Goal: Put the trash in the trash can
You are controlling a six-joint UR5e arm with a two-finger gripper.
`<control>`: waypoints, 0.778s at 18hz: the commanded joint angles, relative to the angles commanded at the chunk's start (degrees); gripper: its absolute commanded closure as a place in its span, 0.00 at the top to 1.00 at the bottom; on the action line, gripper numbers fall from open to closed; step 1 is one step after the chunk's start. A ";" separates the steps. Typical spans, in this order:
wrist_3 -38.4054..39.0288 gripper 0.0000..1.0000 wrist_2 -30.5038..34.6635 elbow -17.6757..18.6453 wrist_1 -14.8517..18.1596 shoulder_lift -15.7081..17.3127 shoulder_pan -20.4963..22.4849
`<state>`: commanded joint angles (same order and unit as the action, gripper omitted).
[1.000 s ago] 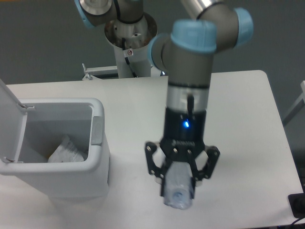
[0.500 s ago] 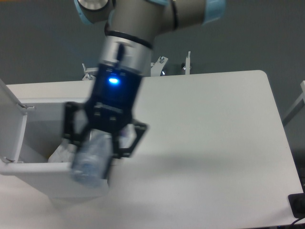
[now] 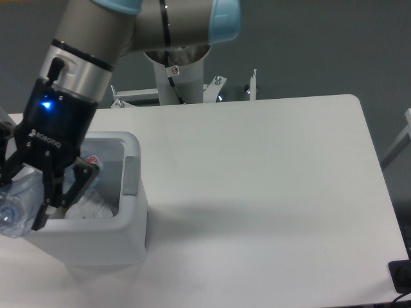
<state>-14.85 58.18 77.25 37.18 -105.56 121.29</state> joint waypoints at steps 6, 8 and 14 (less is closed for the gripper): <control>-2.45 1.00 0.09 -1.57 0.09 1.15 7.01; -3.51 1.00 0.35 -1.75 0.09 0.89 11.58; -16.15 1.00 24.94 -0.08 0.79 -1.93 18.01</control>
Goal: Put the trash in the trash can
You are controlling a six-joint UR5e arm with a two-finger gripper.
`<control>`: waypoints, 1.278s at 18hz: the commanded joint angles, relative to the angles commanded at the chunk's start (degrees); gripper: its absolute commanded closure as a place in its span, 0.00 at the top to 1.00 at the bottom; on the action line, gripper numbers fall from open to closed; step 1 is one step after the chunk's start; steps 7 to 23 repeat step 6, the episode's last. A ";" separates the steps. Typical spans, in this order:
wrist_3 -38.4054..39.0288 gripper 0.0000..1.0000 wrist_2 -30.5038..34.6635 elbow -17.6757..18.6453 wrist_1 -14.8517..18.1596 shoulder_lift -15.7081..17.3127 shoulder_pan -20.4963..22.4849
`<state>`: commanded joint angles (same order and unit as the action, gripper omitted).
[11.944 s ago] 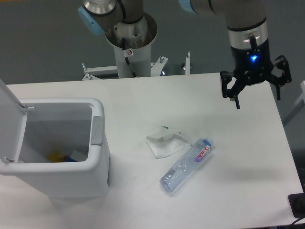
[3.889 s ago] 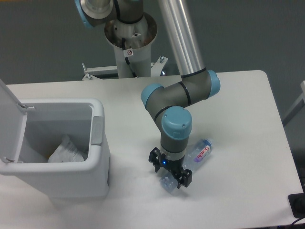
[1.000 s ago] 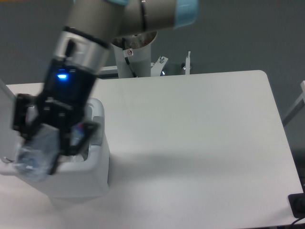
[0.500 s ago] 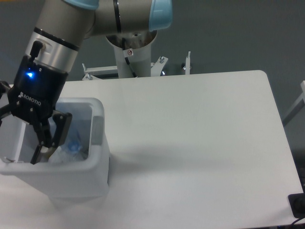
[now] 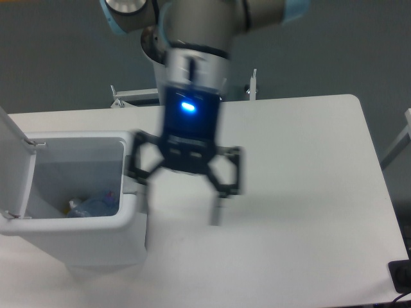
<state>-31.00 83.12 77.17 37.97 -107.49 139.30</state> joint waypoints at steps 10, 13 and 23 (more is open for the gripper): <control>-10.29 1.00 1.52 2.02 6.67 2.99 6.24; -10.29 1.00 1.52 2.02 6.67 2.99 6.24; -10.29 1.00 1.52 2.02 6.67 2.99 6.24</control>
